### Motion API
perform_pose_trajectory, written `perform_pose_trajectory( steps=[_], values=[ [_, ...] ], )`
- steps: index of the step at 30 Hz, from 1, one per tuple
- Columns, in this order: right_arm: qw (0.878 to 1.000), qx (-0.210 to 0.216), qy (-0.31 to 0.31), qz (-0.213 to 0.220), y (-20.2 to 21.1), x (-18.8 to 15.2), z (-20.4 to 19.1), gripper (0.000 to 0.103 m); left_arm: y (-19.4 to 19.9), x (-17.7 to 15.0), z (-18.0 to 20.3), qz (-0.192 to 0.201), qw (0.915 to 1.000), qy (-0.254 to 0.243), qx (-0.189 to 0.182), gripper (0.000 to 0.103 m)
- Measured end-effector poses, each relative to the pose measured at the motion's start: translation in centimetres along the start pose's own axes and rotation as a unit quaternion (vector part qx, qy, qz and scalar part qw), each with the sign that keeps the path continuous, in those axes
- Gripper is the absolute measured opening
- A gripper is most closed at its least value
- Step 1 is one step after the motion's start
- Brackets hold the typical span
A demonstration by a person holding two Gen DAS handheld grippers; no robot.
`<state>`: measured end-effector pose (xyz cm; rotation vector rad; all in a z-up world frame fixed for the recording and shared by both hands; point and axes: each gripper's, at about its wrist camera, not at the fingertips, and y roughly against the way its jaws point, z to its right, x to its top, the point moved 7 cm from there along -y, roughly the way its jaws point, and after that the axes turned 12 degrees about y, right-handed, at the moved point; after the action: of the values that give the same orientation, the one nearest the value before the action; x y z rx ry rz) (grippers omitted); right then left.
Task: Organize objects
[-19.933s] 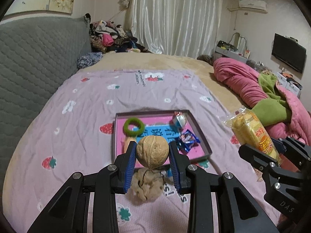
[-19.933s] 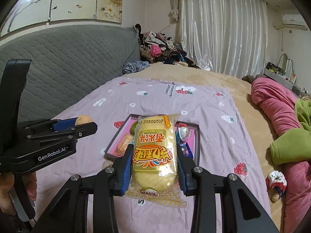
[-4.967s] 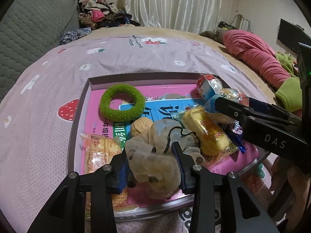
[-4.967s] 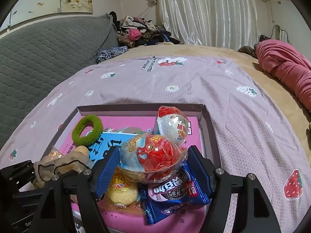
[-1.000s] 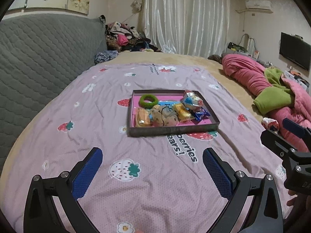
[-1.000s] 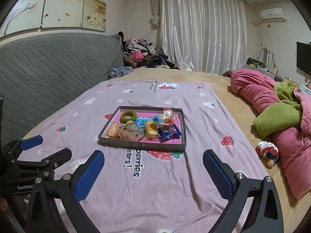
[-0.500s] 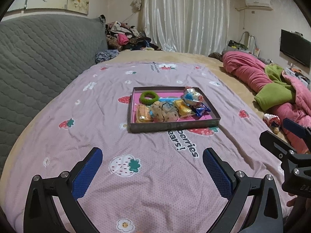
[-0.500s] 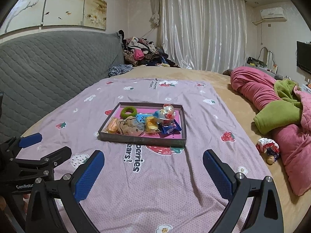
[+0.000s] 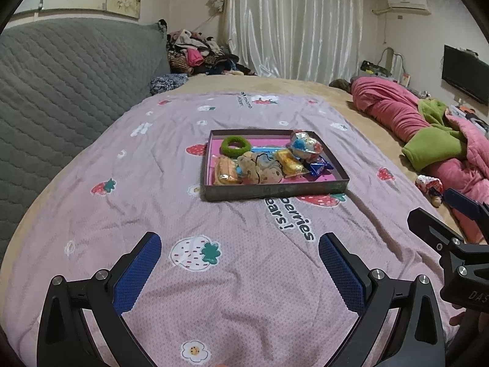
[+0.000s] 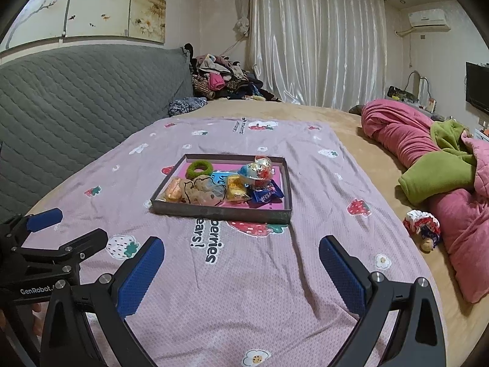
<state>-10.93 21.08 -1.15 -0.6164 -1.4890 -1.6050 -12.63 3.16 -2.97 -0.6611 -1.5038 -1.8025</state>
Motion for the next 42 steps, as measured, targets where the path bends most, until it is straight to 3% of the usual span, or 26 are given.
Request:
perform_pose_trajectory(
  steps=[42],
  values=[
    [0.999, 0.003, 0.002, -0.039, -4.1, -4.9, 0.3, 0.102, -4.1, -3.8, -0.7, -0.024, 0.9996, 0.001, 0.012, 0.103]
  ],
)
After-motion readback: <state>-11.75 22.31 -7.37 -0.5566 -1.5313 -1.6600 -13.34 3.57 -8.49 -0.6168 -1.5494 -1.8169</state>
